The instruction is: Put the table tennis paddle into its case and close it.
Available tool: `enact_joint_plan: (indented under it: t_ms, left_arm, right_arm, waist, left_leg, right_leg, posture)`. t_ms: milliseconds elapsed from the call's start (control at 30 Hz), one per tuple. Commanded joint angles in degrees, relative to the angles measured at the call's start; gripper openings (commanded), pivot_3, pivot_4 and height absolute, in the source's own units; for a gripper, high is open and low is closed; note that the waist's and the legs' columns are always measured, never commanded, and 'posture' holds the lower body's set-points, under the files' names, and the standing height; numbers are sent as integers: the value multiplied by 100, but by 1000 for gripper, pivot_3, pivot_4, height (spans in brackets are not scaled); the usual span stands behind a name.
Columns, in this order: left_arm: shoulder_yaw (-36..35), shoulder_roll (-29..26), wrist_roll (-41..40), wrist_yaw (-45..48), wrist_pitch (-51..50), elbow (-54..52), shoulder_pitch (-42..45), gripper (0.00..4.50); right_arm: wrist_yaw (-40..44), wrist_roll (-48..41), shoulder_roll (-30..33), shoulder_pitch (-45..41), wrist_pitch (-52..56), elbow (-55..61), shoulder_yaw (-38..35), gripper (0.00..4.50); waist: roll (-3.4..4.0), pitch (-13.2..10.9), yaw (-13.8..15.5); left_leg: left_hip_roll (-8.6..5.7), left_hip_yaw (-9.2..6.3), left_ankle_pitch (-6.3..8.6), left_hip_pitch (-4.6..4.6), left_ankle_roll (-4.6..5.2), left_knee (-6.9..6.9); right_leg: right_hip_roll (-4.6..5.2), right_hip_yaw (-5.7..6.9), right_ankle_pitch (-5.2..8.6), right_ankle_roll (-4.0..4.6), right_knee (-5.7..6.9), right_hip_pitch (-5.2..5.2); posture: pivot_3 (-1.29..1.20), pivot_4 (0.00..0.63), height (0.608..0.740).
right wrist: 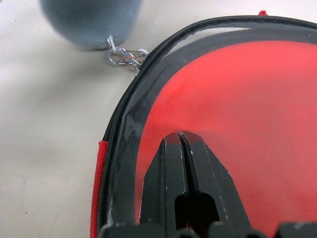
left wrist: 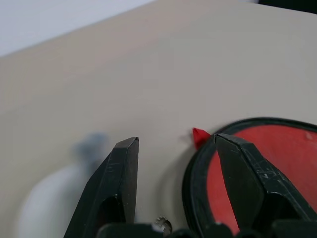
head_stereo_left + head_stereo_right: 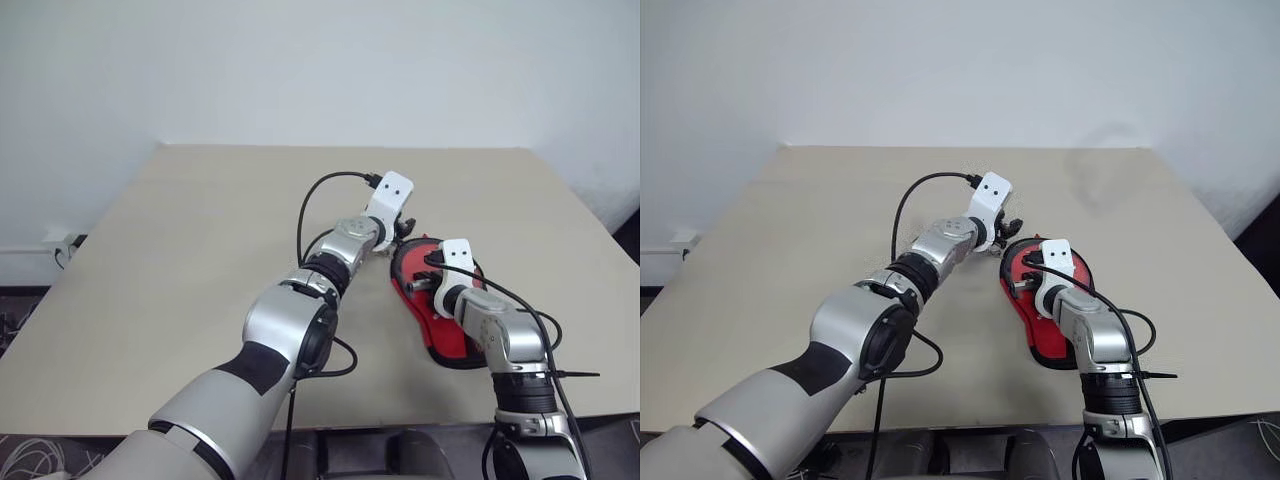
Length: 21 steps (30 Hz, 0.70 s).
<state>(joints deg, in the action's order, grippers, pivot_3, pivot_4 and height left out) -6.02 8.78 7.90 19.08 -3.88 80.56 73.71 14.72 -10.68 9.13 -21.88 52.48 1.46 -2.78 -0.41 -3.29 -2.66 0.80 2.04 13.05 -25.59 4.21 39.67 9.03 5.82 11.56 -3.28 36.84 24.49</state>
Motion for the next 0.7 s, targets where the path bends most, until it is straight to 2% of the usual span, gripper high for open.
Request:
enact_joint_plan:
  t_ms: [33,300,367,433,567,700]
  left_arm:
    - [-192,-60,-182,-48,42,-239,67,2527]
    - [-406,-432,-390,157,-38,-308,268,2527]
    - [-344,-550,-352,220,-108,-316,261,2894]
    - [-251,-699,-311,462,-157,-344,231,3407]
    - [-120,-1028,-318,983,-272,-430,151,3407]
    - [64,-1397,-345,1968,-422,-602,17,3407]
  right_arm:
    - [25,-10,-18,121,267,-479,167,2]
    - [96,-8,35,32,214,-603,150,2]
    - [112,-10,49,-15,184,-651,143,2]
    - [128,9,60,-76,72,-686,143,2]
    - [81,103,156,-225,-171,-856,88,2]
    - [122,65,263,-339,-175,-902,64,2]
  waist:
    - [0,0,1]
    - [0,0,1]
    - [0,0,1]
    - [0,0,1]
    - [1,0,2]
    - [2,0,3]
  left_leg:
    - [0,-1,0,0,0,0]
    - [0,-1,0,1,0,0]
    - [0,-1,0,1,0,0]
    - [-1,0,0,1,0,0]
    - [-1,1,0,0,0,-2]
    - [-1,5,0,-1,0,-2]
  right_leg:
    - [0,0,-2,1,0,0]
    - [0,2,-8,1,-1,0]
    - [0,1,-8,1,-2,0]
    - [0,1,-9,0,-4,0]
    - [0,1,-10,1,-3,4]
    - [0,0,-10,2,-3,7]
  posture:
    - [0,0,688]
    - [0,0,688]
    - [0,0,688]
    - [0,0,688]
    - [0,0,688]
    - [0,0,688]
